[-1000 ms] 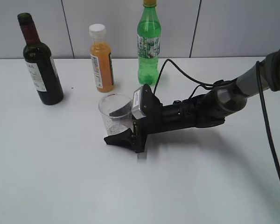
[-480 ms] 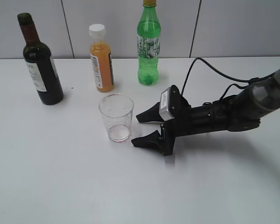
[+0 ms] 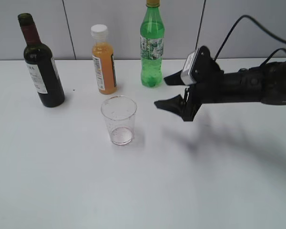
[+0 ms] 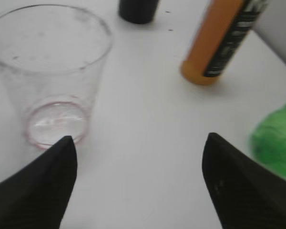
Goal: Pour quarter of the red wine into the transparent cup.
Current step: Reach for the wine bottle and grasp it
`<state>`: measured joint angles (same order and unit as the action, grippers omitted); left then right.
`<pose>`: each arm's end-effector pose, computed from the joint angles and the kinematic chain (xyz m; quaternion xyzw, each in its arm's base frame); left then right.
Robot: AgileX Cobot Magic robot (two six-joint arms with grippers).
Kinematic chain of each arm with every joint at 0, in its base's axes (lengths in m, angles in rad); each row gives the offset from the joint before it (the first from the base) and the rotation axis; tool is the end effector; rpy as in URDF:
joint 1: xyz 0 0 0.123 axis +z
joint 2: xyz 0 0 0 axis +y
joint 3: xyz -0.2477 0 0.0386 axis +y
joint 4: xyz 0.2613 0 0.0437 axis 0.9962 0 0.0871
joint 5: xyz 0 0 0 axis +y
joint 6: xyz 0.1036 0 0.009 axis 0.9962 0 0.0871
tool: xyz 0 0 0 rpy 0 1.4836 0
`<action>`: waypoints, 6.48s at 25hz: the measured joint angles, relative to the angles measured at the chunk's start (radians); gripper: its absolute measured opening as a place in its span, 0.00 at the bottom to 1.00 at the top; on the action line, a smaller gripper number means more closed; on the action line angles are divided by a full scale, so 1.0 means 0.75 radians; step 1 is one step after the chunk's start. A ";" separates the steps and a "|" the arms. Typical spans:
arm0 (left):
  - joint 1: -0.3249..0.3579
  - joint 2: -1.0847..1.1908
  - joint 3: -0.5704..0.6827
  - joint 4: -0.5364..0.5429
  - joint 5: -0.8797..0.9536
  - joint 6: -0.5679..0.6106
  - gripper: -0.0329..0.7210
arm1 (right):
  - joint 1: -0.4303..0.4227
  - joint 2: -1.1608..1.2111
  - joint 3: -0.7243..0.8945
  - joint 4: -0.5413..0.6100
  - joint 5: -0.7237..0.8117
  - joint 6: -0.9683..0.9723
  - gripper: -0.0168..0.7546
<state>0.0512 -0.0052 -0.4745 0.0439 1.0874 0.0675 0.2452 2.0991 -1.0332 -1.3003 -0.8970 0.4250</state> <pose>0.0536 0.0068 0.2680 0.0061 0.8650 0.0516 0.4990 0.3468 0.1675 0.0682 -0.5433 0.6367 0.2642 0.4792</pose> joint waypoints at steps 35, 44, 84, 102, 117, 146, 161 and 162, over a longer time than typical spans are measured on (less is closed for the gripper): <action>0.000 0.000 0.000 0.000 0.000 0.000 0.82 | -0.291 -0.427 -0.840 1.734 2.790 -0.612 0.79; 0.000 0.000 0.000 0.000 0.000 0.000 0.82 | -0.292 -0.806 -0.477 1.734 2.806 -0.618 0.79; 0.000 0.000 0.000 0.000 0.000 0.000 0.82 | -0.292 -2.648 0.701 1.806 2.566 -0.621 0.79; 0.000 0.000 0.000 0.000 0.000 0.000 0.82 | -0.292 -2.803 0.701 1.807 2.573 -0.623 0.79; 0.000 0.000 0.000 0.000 0.000 0.000 0.82 | -0.292 -2.803 0.701 1.807 2.574 -0.624 0.78; 0.000 0.002 -0.016 -0.130 -0.240 0.000 0.96 | -0.292 -2.803 0.701 1.807 2.575 -0.624 0.78; -0.052 0.723 0.092 -0.230 -1.373 0.006 0.91 | -0.292 -2.803 0.701 1.807 2.576 -0.624 0.78; -0.073 0.778 0.092 -0.230 -1.430 0.006 0.91 | -0.292 -2.803 0.701 1.807 2.576 -0.624 0.78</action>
<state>-0.0038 0.5786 -0.4058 -0.1289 0.0149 0.0717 0.0259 -0.0033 -0.5072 0.0549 1.0347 -0.0426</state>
